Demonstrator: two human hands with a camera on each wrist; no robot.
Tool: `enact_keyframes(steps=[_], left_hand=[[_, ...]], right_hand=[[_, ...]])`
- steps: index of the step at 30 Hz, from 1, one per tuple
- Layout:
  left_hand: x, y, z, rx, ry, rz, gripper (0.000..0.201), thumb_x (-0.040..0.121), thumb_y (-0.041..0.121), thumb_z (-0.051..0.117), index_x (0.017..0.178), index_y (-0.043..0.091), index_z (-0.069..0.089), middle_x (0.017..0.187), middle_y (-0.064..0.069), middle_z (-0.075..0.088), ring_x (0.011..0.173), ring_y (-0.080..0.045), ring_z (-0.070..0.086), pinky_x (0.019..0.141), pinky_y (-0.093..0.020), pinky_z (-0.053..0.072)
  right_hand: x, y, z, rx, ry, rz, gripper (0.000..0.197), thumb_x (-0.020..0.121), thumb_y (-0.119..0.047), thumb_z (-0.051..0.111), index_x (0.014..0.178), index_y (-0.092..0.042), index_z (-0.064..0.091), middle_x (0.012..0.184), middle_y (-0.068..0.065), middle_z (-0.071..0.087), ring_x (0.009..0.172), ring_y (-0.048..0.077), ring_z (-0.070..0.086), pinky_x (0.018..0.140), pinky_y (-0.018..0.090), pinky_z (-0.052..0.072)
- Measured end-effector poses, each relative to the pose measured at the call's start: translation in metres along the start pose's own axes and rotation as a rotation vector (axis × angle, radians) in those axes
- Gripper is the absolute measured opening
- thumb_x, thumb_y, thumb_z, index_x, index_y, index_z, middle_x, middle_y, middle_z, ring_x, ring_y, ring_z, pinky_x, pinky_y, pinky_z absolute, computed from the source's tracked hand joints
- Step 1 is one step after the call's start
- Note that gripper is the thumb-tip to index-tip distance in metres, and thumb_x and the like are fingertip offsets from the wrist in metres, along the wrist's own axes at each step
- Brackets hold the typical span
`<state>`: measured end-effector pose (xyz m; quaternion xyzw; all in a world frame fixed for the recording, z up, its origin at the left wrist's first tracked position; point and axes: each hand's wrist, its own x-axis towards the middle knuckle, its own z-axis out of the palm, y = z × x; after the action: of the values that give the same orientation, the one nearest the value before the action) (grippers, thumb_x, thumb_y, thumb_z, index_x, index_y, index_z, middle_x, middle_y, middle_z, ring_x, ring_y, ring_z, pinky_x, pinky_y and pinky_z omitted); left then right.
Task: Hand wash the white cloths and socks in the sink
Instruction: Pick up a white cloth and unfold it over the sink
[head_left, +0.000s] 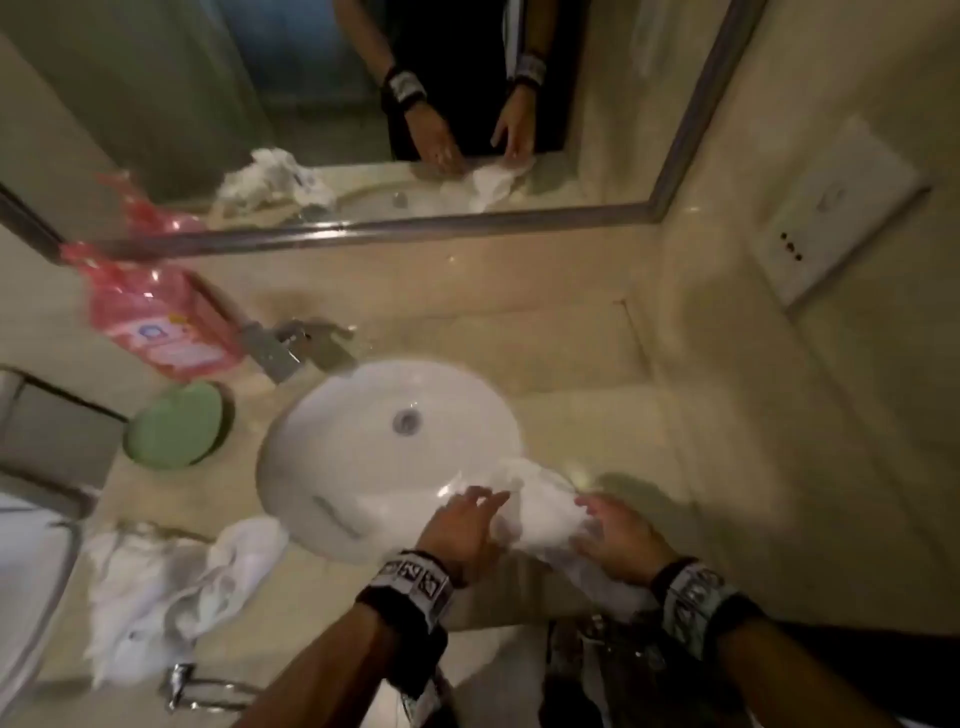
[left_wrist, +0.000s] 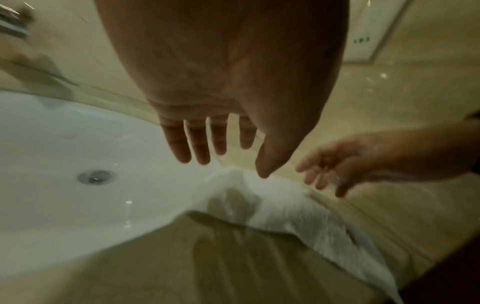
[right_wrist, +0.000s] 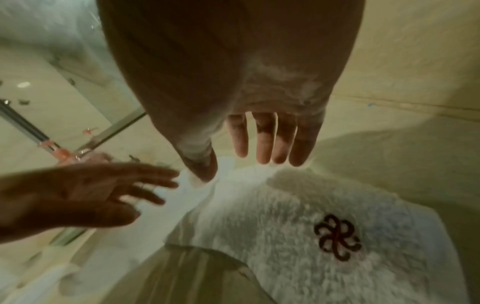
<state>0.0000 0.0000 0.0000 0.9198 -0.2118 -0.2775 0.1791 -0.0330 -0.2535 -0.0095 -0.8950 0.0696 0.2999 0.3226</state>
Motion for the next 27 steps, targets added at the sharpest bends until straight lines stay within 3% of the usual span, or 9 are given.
enact_keyframes(steps=[5,7,10,13,15,17,20,24,27], left_hand=[[0.05,0.023,0.03,0.156,-0.001,0.013,0.069,0.088,0.027,0.054,0.152,0.028,0.026,0.157,-0.01,0.025,0.131,-0.033,0.037,0.104,-0.044,0.04],[0.058,0.026,0.041,0.217,0.009,-0.022,0.062,0.091,0.028,0.054,0.148,0.028,0.03,0.15,-0.012,0.032,0.125,-0.034,0.041,0.097,-0.045,0.043],[0.067,0.023,0.042,0.245,0.012,-0.046,0.052,0.095,0.026,0.048,0.146,0.027,0.034,0.138,-0.014,0.042,0.116,-0.034,0.048,0.093,-0.044,0.044],[0.065,0.014,0.031,0.123,0.02,-0.065,0.042,0.097,0.028,0.045,0.139,0.025,0.044,0.129,-0.013,0.052,0.113,-0.034,0.054,0.095,-0.043,0.046],[0.06,0.004,0.01,-0.055,0.105,-0.088,0.032,0.095,0.029,0.05,0.126,0.02,0.05,0.115,-0.012,0.063,0.103,-0.034,0.06,0.083,-0.04,0.048],[0.05,-0.01,-0.016,-0.151,0.215,-0.061,0.023,0.096,0.033,0.052,0.114,0.018,0.051,0.098,-0.013,0.068,0.088,-0.036,0.062,0.07,-0.037,0.045],[0.025,-0.03,-0.058,-0.184,0.328,0.008,0.021,0.101,0.035,0.048,0.102,0.018,0.061,0.086,-0.009,0.071,0.08,-0.035,0.063,0.069,-0.041,0.048],[-0.014,-0.061,-0.103,-0.237,0.555,0.061,0.02,0.098,0.024,0.057,0.097,0.013,0.074,0.099,-0.001,0.074,0.09,-0.025,0.068,0.076,-0.036,0.052],[-0.047,-0.089,-0.132,-0.181,0.676,0.074,0.018,0.097,0.02,0.059,0.098,0.011,0.074,0.108,-0.002,0.072,0.096,-0.021,0.066,0.082,-0.032,0.052]], right_hand=[[0.036,0.001,0.013,-0.401,0.071,-0.108,0.063,0.083,-0.05,0.069,0.135,-0.021,0.049,0.136,0.006,0.045,0.125,0.028,0.041,0.108,0.038,0.036],[0.04,-0.002,0.02,-0.561,0.054,-0.203,0.05,0.08,-0.044,0.071,0.121,-0.017,0.058,0.126,0.008,0.053,0.116,0.03,0.049,0.1,0.041,0.042],[0.044,-0.011,0.015,-0.563,0.12,-0.364,0.026,0.073,-0.021,0.083,0.09,-0.007,0.069,0.094,0.014,0.064,0.084,0.036,0.065,0.071,0.042,0.053],[0.045,-0.024,0.008,-0.536,0.124,-0.412,0.02,0.092,-0.024,0.068,0.103,-0.007,0.069,0.107,0.015,0.063,0.09,0.035,0.064,0.074,0.04,0.051],[0.046,-0.036,-0.005,-0.476,0.19,-0.441,0.023,0.099,-0.027,0.058,0.109,-0.011,0.069,0.108,0.011,0.06,0.09,0.03,0.063,0.076,0.038,0.05],[0.044,-0.058,-0.02,-0.448,0.261,-0.463,0.024,0.1,-0.033,0.053,0.111,-0.017,0.068,0.099,0.005,0.056,0.08,0.025,0.058,0.066,0.035,0.048],[0.041,-0.1,-0.035,-0.5,0.36,-0.636,0.022,0.096,-0.028,0.062,0.111,-0.015,0.072,0.087,0.005,0.053,0.076,0.026,0.052,0.063,0.038,0.047],[0.047,-0.168,-0.045,-0.219,0.244,-0.613,0.021,0.097,-0.026,0.063,0.106,-0.014,0.077,0.086,-0.001,0.052,0.079,0.018,0.051,0.073,0.029,0.04],[0.054,-0.22,-0.036,-0.213,0.159,-0.61,0.014,0.097,-0.026,0.061,0.093,-0.016,0.07,0.081,-0.006,0.059,0.077,0.015,0.054,0.071,0.028,0.039]])
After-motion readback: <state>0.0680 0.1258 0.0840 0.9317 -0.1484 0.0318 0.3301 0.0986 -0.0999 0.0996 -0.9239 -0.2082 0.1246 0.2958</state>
